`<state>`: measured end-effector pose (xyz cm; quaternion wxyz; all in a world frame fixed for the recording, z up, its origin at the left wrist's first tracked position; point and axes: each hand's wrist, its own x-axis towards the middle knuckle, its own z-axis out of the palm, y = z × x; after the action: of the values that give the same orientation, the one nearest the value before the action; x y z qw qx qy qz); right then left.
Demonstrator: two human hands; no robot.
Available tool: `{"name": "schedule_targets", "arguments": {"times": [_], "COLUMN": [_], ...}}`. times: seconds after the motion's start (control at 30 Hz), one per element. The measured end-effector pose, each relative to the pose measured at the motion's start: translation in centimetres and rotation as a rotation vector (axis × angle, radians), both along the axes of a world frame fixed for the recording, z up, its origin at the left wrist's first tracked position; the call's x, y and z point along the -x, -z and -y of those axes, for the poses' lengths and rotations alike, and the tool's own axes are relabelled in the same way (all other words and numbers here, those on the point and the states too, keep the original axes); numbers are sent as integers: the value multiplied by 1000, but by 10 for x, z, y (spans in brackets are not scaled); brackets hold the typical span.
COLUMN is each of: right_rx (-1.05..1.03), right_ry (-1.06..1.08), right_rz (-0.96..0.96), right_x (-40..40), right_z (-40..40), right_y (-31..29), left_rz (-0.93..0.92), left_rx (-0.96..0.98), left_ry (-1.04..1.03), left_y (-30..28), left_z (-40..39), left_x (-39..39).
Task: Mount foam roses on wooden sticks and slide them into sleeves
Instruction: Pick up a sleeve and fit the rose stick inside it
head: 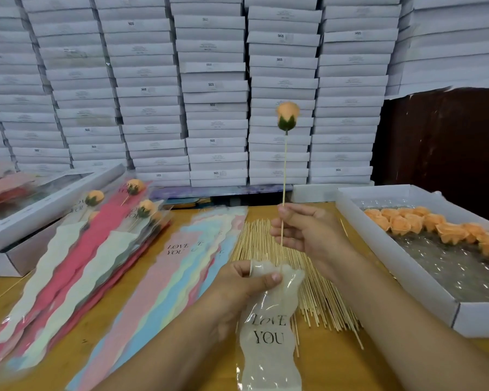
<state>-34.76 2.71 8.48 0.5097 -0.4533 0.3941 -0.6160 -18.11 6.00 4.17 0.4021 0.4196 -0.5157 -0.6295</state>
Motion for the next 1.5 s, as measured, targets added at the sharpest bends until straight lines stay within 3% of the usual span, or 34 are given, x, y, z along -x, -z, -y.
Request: {"name": "schedule_targets", "arguments": {"times": [0.37, 0.63, 1.07, 1.27, 1.5], "right_rx": [-28, 82, 123, 103, 144], "right_ry": [-51, 26, -78, -135, -79], "right_rz": [-181, -93, -380, -395, -322], "right_x": [3, 13, 8, 2, 7], "right_z": [-6, 3, -29, -40, -27], "right_y": [7, -19, 15, 32, 10], "left_rz": [-9, -45, -205, -211, -163], "left_rx": [2, -85, -108, -89, -145], "left_ry": [-30, 4, -8, -8, -5], "left_y": [0, 4, 2, -1, 2], "left_z": [-1, -10, -8, -7, -14], "left_x": [-2, 0, -5, -9, -9]}}
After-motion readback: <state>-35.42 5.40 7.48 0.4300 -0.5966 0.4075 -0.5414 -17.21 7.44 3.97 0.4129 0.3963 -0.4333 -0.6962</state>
